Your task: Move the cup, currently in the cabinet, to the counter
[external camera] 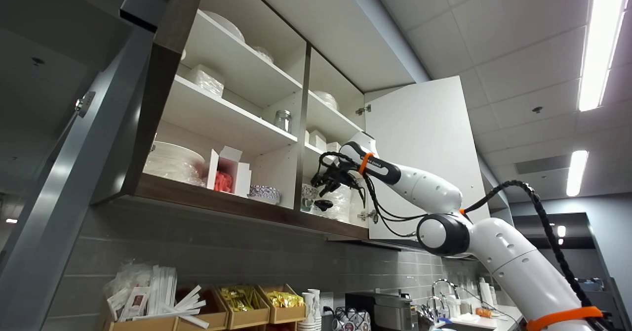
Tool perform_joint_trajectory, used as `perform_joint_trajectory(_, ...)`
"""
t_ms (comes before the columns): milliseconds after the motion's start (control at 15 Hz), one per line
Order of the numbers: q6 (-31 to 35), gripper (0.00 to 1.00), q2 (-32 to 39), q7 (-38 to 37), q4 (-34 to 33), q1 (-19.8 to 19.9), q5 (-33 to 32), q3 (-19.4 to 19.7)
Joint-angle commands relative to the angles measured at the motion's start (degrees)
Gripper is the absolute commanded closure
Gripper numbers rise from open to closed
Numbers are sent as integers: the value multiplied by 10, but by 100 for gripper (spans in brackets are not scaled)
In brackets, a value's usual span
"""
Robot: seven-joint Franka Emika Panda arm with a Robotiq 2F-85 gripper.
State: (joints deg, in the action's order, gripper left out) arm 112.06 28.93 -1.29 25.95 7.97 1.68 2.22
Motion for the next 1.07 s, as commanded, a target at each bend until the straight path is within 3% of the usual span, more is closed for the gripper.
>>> perform_joint_trajectory(0, -11, 81, 1, -26, 3, 0, -5, 6)
perform_joint_trajectory(200, -15, 99, 9, -47, -7, 7, 3, 4)
perform_joint_trajectory(600, -23, 99, -15, -79, 7, 21, 15, 1)
perform_joint_trajectory(1000, -103, 99, -61, -49, 11, 67, 76, -22)
